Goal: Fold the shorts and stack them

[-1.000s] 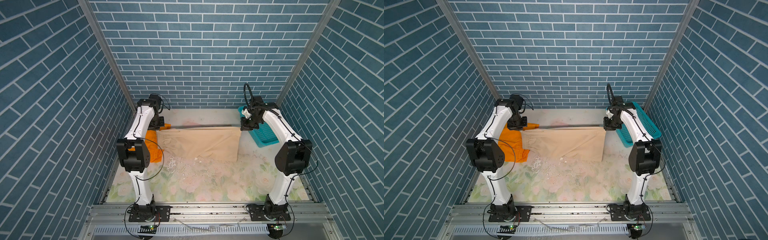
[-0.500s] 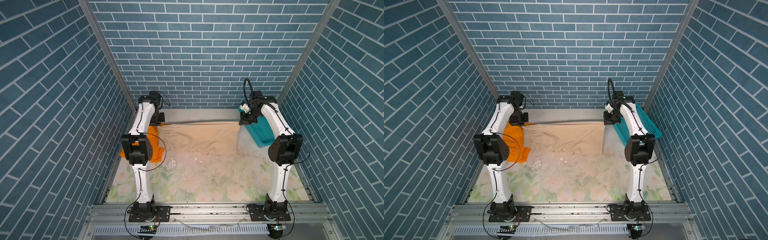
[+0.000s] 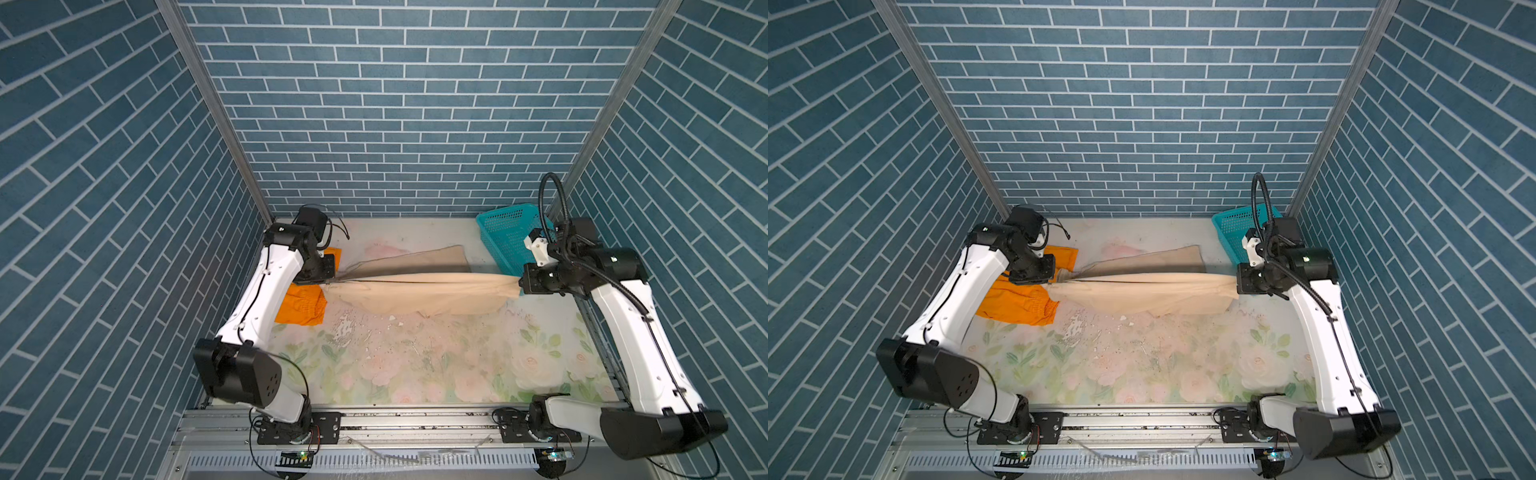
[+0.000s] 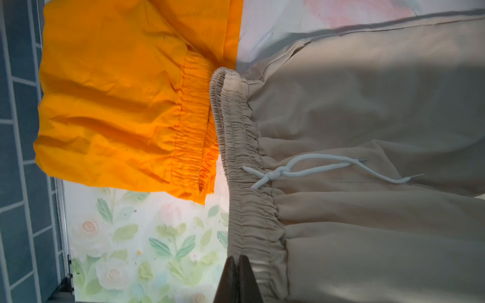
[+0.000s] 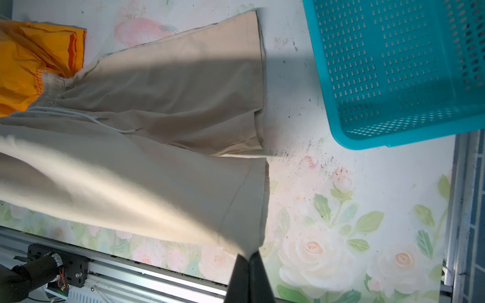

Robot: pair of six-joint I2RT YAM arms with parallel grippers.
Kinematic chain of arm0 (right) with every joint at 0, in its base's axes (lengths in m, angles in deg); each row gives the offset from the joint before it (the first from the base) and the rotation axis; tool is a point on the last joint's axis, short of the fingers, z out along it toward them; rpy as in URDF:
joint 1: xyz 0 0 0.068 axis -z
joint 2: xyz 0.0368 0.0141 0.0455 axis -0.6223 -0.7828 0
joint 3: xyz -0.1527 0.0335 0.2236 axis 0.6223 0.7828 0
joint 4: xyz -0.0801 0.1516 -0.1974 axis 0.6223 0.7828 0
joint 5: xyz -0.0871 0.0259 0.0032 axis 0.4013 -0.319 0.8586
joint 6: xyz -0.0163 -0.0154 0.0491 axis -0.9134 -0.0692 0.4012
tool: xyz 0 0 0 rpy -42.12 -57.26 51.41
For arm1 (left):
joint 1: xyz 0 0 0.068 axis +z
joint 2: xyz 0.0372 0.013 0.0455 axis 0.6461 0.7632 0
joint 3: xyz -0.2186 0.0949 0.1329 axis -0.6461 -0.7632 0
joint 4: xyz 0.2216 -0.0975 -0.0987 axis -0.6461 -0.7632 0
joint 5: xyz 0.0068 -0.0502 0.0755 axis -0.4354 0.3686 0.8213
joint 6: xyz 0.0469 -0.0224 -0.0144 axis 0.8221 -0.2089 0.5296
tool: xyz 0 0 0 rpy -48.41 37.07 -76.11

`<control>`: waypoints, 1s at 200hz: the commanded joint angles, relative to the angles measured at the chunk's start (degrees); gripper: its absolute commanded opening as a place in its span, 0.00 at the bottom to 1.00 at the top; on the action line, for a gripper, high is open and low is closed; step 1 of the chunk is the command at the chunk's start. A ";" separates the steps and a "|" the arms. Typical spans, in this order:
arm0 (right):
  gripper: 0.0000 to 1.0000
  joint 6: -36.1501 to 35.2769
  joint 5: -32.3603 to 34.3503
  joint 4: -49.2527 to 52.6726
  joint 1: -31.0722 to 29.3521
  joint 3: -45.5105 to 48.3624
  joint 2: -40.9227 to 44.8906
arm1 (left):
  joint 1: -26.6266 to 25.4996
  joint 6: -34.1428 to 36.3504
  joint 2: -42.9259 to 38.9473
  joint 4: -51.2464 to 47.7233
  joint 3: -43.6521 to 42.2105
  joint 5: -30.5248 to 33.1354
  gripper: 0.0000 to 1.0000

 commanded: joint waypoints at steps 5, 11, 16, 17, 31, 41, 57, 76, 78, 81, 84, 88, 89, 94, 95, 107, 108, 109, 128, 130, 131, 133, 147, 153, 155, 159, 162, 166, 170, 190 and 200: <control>0.00 1.04 4.33 6.24 0.40 -1.50 6.64 | 0.09 -2.71 -10.36 -4.60 -3.29 3.58 0.00; 0.00 0.86 4.54 7.36 0.32 -2.04 7.53 | 0.09 -2.98 -12.19 -5.45 -3.92 3.66 0.00; 0.00 0.71 4.63 7.99 0.34 -2.40 8.26 | 0.09 -3.17 -13.50 -6.15 -4.35 3.65 0.00; 0.00 0.69 4.69 8.15 0.37 -2.47 8.38 | 0.09 -3.20 -13.78 -6.24 -4.46 3.63 0.00; 0.00 0.33 4.57 9.51 0.28 -3.43 9.52 | 0.09 -3.79 -17.08 -7.13 -6.12 3.87 0.00; 0.00 0.22 4.72 10.02 0.33 -4.29 9.73 | 0.09 -4.11 -19.00 -7.53 -7.51 4.43 0.00; 0.00 0.31 5.01 10.38 0.31 -6.22 8.97 | 0.09 -4.54 -20.54 -8.77 -8.90 5.34 0.00; 0.00 0.25 4.79 10.10 0.38 -8.45 6.55 | 0.13 -4.68 -20.81 -8.45 -10.04 5.95 0.00; 0.00 0.18 4.76 10.03 0.33 -8.57 6.12 | 0.17 -4.70 -20.77 -8.35 -10.13 5.98 0.00; 0.00 0.07 4.75 9.93 0.32 -8.72 5.61 | 0.18 -4.66 -20.58 -8.15 -10.30 6.06 0.00; 0.00 0.05 4.74 9.85 0.34 -8.81 4.90 | 0.18 -4.69 -20.41 -7.99 -10.34 6.06 0.00; 0.00 -0.23 4.74 9.75 0.38 -8.78 3.97 | 0.18 -4.62 -19.99 -7.82 -10.47 6.05 0.00; 0.00 -0.31 4.74 9.64 0.35 -8.78 3.73 | 0.18 -4.63 -19.87 -7.73 -10.51 6.06 0.00; 0.00 -0.58 4.55 9.24 0.38 -8.51 2.51 | 0.18 -4.64 -19.47 -7.47 -10.74 6.08 0.00; 0.00 -0.62 4.47 9.13 0.35 -8.43 2.30 | 0.18 -4.64 -19.30 -7.38 -10.78 6.08 0.00; 0.00 -1.30 3.52 7.20 0.34 -7.03 -0.39 | 0.26 -4.62 -17.89 -6.80 -11.56 6.40 0.00; 0.00 -1.33 3.48 7.01 0.33 -6.94 -0.65 | 0.26 -4.63 -17.82 -6.70 -11.63 6.41 0.00; 0.00 -1.35 3.41 6.78 0.32 -6.81 -0.91 | 0.26 -4.64 -17.78 -6.69 -11.74 6.42 0.00; 0.00 -1.54 2.68 3.09 0.39 -5.83 -5.99 | 1.23 -4.91 -16.53 -5.02 -14.53 6.41 0.00; 0.00 -1.58 2.51 2.83 0.40 -5.98 -6.70 | 1.41 -5.00 -16.49 -4.75 -14.93 6.29 0.00; 0.00 -1.60 2.40 2.76 0.36 -6.02 -7.05 | 1.54 -5.04 -16.50 -4.62 -15.02 6.22 0.00; 0.00 -1.66 2.20 2.35 0.37 -6.16 -7.62 | 1.79 -5.12 -16.42 -4.32 -15.55 5.96 0.00; 0.00 -2.28 1.46 -0.04 0.40 -7.97 -12.57 | 4.11 -5.66 -16.69 -0.90 -19.48 2.90 0.00; 0.00 -2.51 1.16 -0.50 0.38 -9.57 -15.47 | 5.34 -5.85 -16.76 0.77 -21.36 0.77 0.00; 0.00 -2.68 0.90 -0.62 0.33 -10.17 -16.41 | 5.71 -5.93 -16.86 1.33 -22.02 0.16 0.00; 0.00 -3.01 0.51 -0.73 0.40 -11.41 -18.45 | 6.42 -6.03 -16.73 2.37 -23.30 -1.08 0.00; 0.00 -3.29 0.35 -0.71 0.40 -12.47 -20.06 | 6.88 -6.16 -16.73 3.10 -24.27 -1.84 0.00; 0.00 -3.65 0.12 -0.54 0.40 -14.02 -22.25 | 7.50 -6.36 -16.75 4.12 -25.54 -2.70 0.00; 0.00 -3.95 -0.12 -0.40 0.40 -15.61 -24.45 | 8.20 -6.48 -16.48 5.10 -26.83 -3.53 0.00; 0.00 -5.08 -0.82 -0.13 0.36 -22.88 -35.25 | 11.75 -6.67 -14.46 8.00 -32.27 -6.55 0.00; 0.00 -5.36 -1.43 0.23 0.33 -26.66 -40.58 | 12.22 -7.12 -13.42 8.39 -33.50 -6.30 0.00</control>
